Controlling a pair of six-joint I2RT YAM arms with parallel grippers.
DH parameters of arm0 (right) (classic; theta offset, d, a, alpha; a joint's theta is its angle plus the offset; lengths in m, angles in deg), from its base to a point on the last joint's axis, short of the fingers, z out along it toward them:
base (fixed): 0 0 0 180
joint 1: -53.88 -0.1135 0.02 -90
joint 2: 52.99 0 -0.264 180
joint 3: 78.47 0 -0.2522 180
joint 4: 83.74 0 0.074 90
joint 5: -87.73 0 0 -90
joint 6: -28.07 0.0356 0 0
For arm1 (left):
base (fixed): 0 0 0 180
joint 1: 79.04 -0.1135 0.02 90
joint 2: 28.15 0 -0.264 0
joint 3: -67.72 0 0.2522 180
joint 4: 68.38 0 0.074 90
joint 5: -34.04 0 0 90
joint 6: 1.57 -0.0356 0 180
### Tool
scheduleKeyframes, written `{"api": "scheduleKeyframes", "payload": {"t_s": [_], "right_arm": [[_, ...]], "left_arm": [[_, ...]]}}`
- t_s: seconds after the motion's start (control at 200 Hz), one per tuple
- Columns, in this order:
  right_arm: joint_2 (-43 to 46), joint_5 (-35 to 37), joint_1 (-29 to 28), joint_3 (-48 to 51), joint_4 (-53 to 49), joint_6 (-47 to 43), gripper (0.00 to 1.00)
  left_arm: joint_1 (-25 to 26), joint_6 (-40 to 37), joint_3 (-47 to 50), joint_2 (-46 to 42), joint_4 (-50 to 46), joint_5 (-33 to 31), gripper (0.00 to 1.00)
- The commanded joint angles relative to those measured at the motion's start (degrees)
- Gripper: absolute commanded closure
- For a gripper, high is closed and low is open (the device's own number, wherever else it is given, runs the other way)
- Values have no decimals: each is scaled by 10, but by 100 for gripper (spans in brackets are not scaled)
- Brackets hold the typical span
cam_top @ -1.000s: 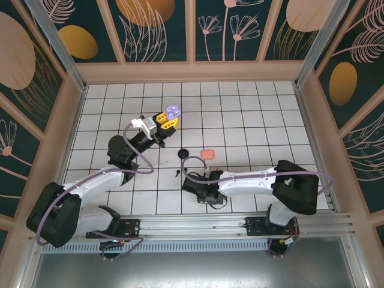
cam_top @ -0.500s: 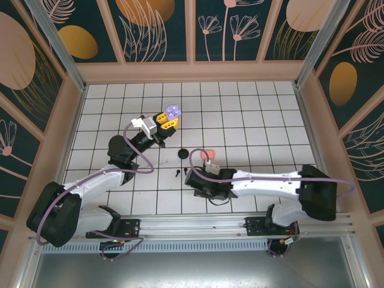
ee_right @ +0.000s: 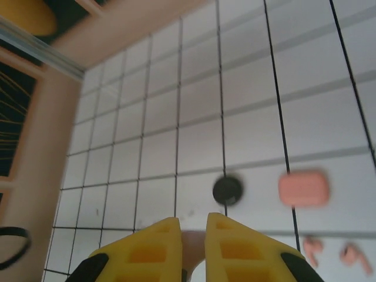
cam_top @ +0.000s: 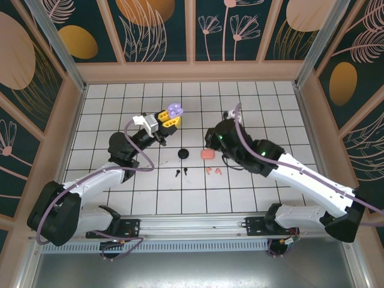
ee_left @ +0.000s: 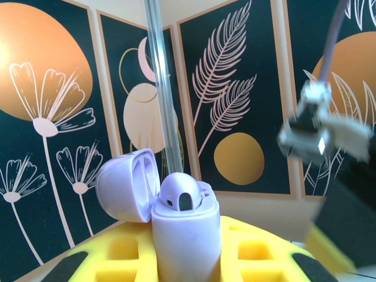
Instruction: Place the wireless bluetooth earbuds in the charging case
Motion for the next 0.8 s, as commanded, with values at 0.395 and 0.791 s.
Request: {"api": "scheduleKeyframes", "payload": {"t_s": [0.395,0.791], "right_arm": [[-98,-29,29,-215,76,-267,88],[-121,-81,23,-214,117,-302,88]], "left_arm": [[4,9,-47,39,-6,54,100],[4,24,-65,57,-2,72,100]]}}
